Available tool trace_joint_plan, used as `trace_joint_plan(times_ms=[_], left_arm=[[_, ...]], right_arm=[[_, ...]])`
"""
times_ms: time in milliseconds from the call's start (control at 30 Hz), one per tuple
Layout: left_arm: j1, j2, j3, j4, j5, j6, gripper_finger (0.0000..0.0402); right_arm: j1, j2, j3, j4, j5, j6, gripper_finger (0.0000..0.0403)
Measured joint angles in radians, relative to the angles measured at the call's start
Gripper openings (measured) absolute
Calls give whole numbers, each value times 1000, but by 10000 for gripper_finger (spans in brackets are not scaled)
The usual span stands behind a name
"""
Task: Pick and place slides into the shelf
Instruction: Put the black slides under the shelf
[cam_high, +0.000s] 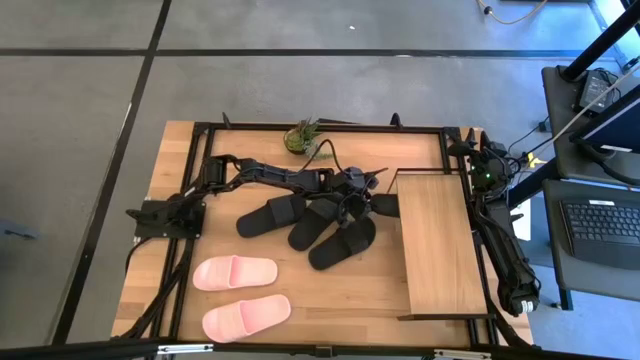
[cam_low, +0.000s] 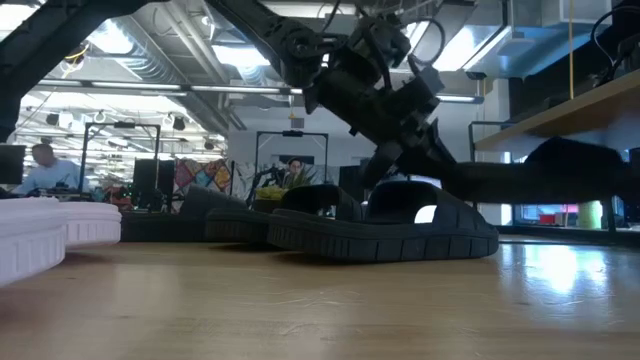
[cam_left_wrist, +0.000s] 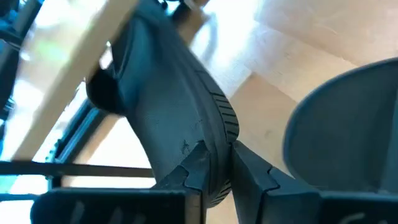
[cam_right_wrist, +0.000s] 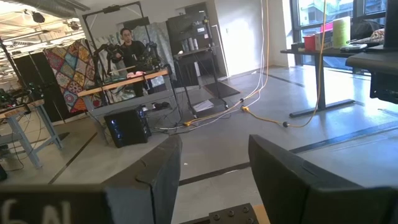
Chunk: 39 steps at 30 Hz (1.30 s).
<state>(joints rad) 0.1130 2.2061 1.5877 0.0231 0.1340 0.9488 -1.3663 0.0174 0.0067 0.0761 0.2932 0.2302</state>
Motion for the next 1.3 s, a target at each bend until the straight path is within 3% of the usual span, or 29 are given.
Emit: trace_joint_plan(times_ms=[533,900,1300], left_arm=[[-12,-1,0,-1,-45,3,107],[-12,-2,0,-4,-53,-4,179],[-16,-2,0,-85,-66,-87,200]], right_arm=[[0,0,0,0,0,-3,188],[0,0,0,0,0,-3,188],[0,0,0,0,0,-3,188]])
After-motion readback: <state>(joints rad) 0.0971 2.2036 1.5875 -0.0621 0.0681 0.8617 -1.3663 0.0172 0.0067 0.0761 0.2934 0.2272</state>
